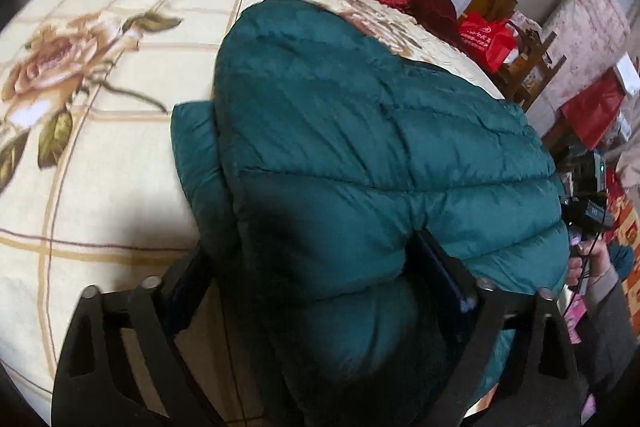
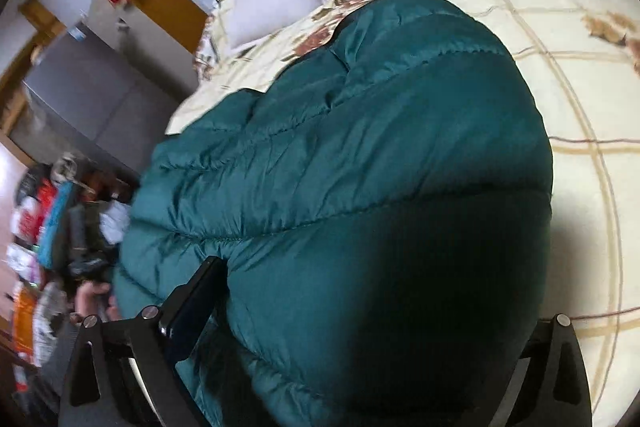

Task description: Fold large clothes

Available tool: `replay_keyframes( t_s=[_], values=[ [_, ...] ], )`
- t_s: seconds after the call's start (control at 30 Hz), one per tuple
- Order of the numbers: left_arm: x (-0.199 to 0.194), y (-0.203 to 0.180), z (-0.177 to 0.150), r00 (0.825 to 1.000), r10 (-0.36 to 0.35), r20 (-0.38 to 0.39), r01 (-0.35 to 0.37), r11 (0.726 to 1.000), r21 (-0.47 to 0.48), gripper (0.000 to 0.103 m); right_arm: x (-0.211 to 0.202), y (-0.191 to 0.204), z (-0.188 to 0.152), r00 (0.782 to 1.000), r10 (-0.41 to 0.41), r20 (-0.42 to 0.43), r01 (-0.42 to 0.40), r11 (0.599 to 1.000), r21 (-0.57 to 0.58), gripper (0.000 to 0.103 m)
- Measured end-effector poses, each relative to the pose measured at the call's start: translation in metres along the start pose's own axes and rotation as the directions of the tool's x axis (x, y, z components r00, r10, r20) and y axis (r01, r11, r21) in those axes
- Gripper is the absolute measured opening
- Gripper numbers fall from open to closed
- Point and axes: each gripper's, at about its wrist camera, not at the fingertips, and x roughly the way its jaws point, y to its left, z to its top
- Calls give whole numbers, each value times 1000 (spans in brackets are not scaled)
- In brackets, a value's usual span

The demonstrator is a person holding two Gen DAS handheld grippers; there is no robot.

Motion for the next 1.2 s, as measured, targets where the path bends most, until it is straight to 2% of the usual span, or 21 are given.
replay_keyframes(
  t_s=[0.1, 0.2, 0.23, 0.27, 0.33, 0.37, 0.4, 0.47, 0.5, 0.53, 0.57, 0.6, 0.63, 0.67, 0.77, 0.9, 1.0, 1.2],
  values=[
    [-1, -10, -2, 998, 64, 30, -65, 997, 28, 85, 3, 9, -2, 996, -89, 11, 90, 996, -29, 99],
    [2, -20, -5, 989, 137, 50, -140, 989, 47, 85, 6, 14, -5, 987, -157, 27, 158, 987, -13, 102],
    [3, -19, -5, 988, 147, 51, -149, 988, 39, 88, 5, 10, -6, 987, -159, 35, 159, 987, 1, 103],
    [5, -17, -5, 988, 147, 44, -147, 989, 18, 91, 3, 7, -6, 987, -156, 47, 156, 988, 16, 103],
    [10, -2, -6, 994, 104, 21, -103, 994, -43, 103, 3, 7, -8, 987, -148, 67, 146, 989, 33, 103],
    [14, 10, -6, 999, 41, 10, -40, 994, -102, 103, 3, 9, -7, 987, -146, 70, 144, 989, 31, 103],
    [13, 13, -4, 1000, 15, 20, -13, 995, -100, 103, 3, 9, -7, 987, -142, 69, 141, 990, 26, 103],
    [12, 9, -3, 999, 22, 26, -20, 997, -76, 102, 4, 8, -5, 990, -126, 56, 126, 992, 16, 100],
    [12, 6, -3, 1000, 13, 26, -11, 998, -63, 90, 4, 10, -6, 992, -117, 54, 117, 993, 7, 95],
    [8, 1, -3, 999, 10, 45, -8, 999, -45, 76, 4, 12, -6, 992, -108, 60, 109, 994, -8, 84],
    [1, -10, -1, 996, 45, 76, -45, 999, -1, 68, 2, 18, -5, 991, -115, 73, 118, 992, -39, 77],
    [-6, -20, -1, 992, 74, 102, -78, 996, 32, 53, -1, 25, -3, 987, -132, 87, 137, 989, -61, 66],
    [-14, -30, -1, 986, 100, 132, -108, 992, 57, 44, -5, 33, -1, 982, -154, 107, 163, 983, -85, 56],
    [-20, -37, -1, 981, 113, 155, -125, 990, 63, 42, -9, 39, 0, 977, -174, 122, 186, 977, -105, 48],
    [-46, -47, 0, 968, 110, 226, -128, 990, 67, 37, -28, 56, 5, 963, -199, 182, 222, 968, -117, 40],
    [-78, -49, -4, 955, 77, 286, -89, 996, 27, 37, -56, 76, 10, 948, -176, 264, 214, 969, -121, 40],
    [-94, -49, -7, 944, 83, 319, -88, 996, 1, 37, -69, 93, 14, 944, -136, 300, 188, 971, -151, 40],
    [-131, -27, -29, 928, 130, 349, -123, 991, -44, 37, -54, 133, 15, 955, -63, 291, 134, 964, -229, 40]
  ],
)
